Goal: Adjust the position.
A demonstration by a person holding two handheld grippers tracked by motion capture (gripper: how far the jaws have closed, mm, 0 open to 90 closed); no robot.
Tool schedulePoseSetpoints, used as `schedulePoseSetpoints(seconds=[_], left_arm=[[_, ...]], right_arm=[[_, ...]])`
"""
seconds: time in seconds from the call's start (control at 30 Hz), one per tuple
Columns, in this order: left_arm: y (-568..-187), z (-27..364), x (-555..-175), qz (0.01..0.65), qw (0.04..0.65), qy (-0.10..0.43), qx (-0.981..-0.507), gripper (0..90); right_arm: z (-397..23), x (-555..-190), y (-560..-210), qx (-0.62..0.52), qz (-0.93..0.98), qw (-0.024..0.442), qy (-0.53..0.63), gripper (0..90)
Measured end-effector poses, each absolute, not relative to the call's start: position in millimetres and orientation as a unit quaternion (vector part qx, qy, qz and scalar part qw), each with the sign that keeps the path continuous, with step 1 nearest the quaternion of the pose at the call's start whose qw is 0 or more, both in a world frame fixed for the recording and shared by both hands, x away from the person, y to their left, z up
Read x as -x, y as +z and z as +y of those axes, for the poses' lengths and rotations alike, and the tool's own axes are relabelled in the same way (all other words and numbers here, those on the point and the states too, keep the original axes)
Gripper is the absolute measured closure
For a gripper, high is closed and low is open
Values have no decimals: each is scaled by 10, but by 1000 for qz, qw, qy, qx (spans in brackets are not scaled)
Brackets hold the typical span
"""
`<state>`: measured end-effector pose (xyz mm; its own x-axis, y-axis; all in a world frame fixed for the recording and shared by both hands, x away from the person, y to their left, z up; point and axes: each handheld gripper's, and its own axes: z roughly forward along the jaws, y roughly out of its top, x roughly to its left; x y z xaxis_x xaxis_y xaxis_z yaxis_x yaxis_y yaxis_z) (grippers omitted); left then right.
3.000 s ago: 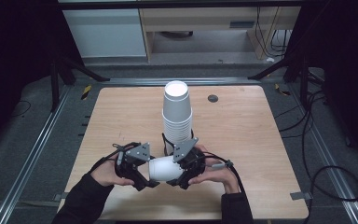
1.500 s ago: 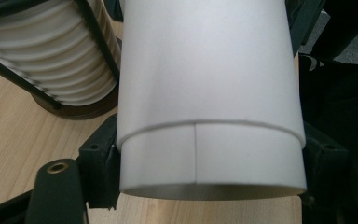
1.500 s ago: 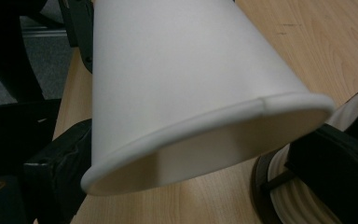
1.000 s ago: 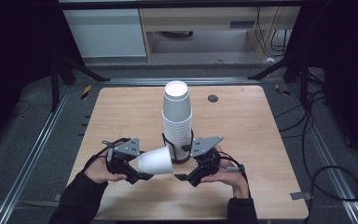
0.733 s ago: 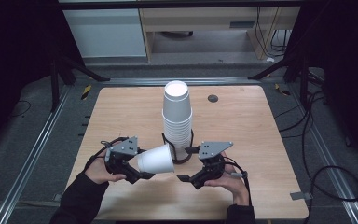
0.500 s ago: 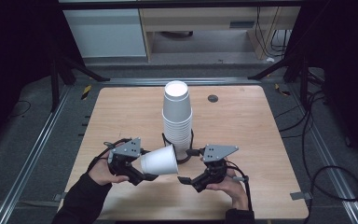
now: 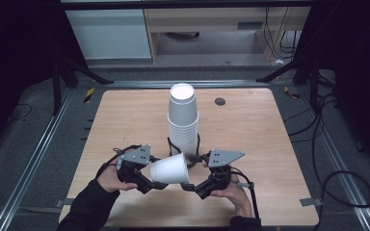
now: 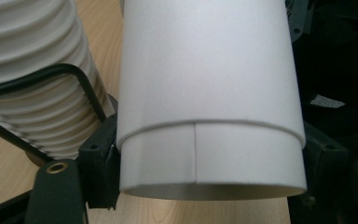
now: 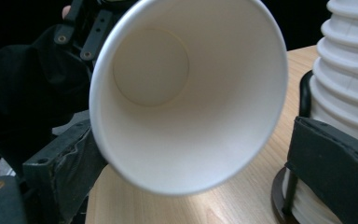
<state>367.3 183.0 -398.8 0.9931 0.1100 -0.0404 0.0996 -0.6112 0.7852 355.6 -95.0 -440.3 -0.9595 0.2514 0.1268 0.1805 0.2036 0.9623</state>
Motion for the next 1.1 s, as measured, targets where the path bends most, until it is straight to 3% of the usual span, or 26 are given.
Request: schedulePoseSetpoints(seconds=[1.1], left_arm=[[-4067,1713,-3654,39,423,-10,-905,240]], right_arm=[[-808,-3622,-4485,-120,779,-26,615,67]])
